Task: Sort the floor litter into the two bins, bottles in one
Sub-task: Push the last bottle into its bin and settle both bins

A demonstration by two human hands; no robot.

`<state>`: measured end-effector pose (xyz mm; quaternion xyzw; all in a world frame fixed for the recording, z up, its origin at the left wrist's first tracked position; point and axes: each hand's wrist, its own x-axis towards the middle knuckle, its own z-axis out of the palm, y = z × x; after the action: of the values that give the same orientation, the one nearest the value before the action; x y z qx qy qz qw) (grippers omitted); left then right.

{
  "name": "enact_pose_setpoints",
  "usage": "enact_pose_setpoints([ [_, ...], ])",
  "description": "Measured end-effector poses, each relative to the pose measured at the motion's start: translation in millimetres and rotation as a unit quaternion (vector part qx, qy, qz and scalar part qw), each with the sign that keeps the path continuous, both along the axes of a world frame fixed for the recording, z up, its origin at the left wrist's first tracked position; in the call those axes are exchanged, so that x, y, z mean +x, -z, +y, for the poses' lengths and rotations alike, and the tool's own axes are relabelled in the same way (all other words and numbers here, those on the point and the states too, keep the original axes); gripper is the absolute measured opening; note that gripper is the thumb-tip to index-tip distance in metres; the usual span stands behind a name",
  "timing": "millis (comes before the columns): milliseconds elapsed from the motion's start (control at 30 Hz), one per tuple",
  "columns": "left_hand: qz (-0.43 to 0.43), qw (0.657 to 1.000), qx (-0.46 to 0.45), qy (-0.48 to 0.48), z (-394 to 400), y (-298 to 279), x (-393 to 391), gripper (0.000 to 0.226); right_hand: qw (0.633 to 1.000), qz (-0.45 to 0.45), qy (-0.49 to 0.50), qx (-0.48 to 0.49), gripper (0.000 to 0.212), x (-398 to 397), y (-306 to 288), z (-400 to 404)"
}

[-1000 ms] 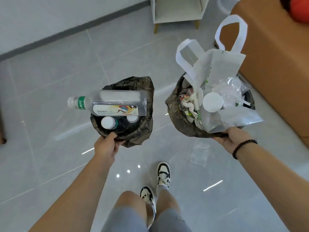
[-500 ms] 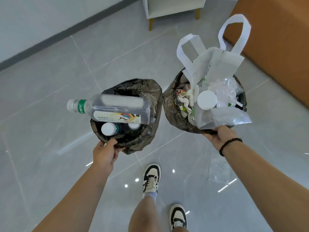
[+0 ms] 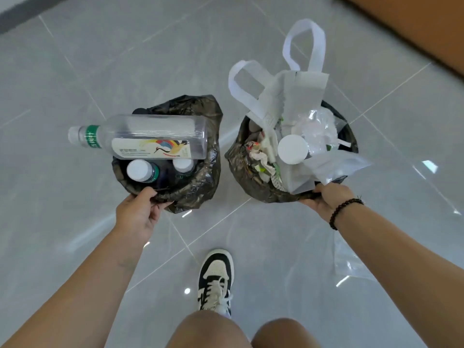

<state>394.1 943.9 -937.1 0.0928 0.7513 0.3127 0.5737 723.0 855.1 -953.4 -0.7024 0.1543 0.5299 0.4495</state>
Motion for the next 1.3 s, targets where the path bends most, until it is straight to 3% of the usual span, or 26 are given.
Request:
enact_pose_setpoints([
  [333,0.012,0.999,0.030,0.018,-1,71,-12,0.019,0.993,-0.065,-0.090,0.045,0.014,3,37,-26],
  [433,0.007,0.999,0.045,0.030,2,79,-8,0.005,0.965,-0.160,-0.204,0.035,0.034,10,49,-40],
  [533,0.011,0.997,0.067,0.037,-3,83,-2,0.020,0.919,-0.261,-0.289,0.062,0.051,21,57,-64],
  [667,0.013,0.995,0.092,0.034,-14,74,13,0.042,0.830,-0.376,-0.412,0.014,0.076,48,93,-111],
  [800,-0.037,0.996,0.084,0.000,-49,68,37,0.067,0.760,-0.369,-0.510,-0.160,0.087,75,155,-162],
  [867,-0.041,0.997,0.071,0.000,-64,71,49,0.081,0.671,-0.362,-0.601,-0.239,0.095,84,184,-187],
  [967,0.000,0.997,0.072,0.017,-77,84,54,0.063,0.556,-0.347,-0.700,-0.284,0.103,92,213,-214],
  [1133,0.064,0.996,0.060,0.001,-78,93,53,0.065,0.404,-0.470,-0.737,-0.269,0.092,100,227,-218],
  [1200,0.034,0.998,0.021,0.053,-89,95,57,0.042,0.357,-0.507,-0.750,-0.231,0.082,99,229,-221],
  [1233,0.016,0.995,-0.012,0.101,-96,94,60,0.030,0.375,-0.514,-0.740,-0.217,0.072,96,230,-223],
  [1267,-0.002,0.985,-0.047,0.164,-102,94,64,0.022,0.423,-0.516,-0.715,-0.207,0.061,90,226,-222],
  [1300,-0.017,0.969,-0.073,0.237,-106,92,68,0.019,0.540,-0.507,-0.643,-0.194,0.049,83,219,-214],
])
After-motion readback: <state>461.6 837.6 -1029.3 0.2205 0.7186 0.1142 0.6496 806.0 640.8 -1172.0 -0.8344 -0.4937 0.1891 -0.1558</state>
